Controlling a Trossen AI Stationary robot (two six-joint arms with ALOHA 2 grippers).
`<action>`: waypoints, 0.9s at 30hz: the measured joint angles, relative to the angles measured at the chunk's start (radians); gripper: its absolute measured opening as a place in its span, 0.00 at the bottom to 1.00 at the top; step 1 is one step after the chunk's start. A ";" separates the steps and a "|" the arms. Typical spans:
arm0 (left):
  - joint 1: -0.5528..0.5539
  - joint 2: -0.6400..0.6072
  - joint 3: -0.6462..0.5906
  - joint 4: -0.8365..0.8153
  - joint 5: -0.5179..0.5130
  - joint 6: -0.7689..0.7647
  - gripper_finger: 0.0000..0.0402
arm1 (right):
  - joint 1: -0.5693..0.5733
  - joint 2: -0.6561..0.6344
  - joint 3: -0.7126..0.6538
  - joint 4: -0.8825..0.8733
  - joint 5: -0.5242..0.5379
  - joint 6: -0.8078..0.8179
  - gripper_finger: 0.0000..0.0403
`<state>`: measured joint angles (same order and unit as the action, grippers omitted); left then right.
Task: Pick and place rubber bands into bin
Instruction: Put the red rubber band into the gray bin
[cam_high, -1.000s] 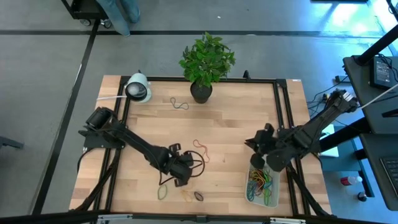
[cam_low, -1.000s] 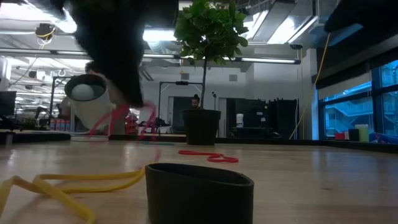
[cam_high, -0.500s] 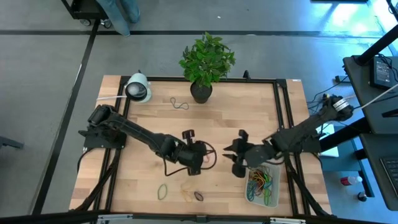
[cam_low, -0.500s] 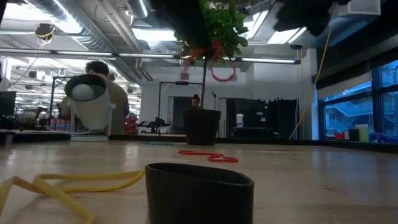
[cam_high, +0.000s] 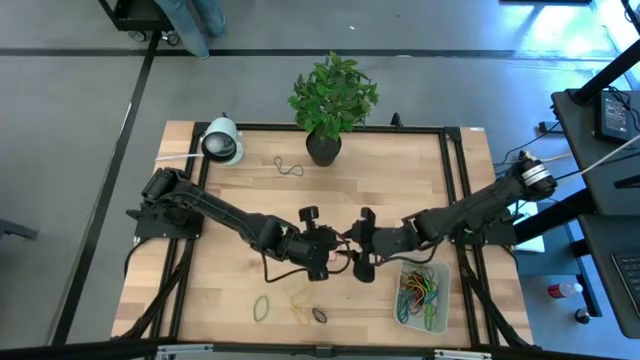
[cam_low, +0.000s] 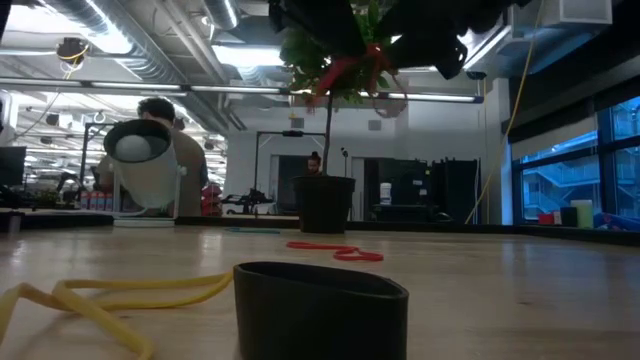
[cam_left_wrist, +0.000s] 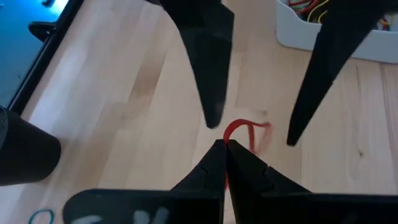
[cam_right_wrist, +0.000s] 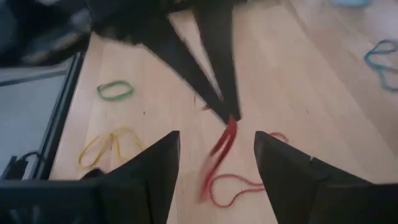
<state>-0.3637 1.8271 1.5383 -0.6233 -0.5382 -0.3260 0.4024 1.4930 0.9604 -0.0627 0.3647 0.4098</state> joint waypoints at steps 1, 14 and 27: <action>0.000 0.000 0.000 0.000 -0.001 0.000 0.01 | -0.002 0.005 0.000 0.002 -0.002 0.000 0.50; 0.000 0.000 0.000 0.046 -0.012 0.031 0.01 | -0.008 0.011 0.000 0.018 -0.004 -0.032 0.03; 0.000 0.000 0.000 0.101 0.024 0.022 0.15 | -0.008 -0.006 0.000 -0.090 -0.004 -0.053 0.02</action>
<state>-0.3635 1.8271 1.5383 -0.5220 -0.5138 -0.3042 0.3946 1.4869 0.9604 -0.1528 0.3611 0.3571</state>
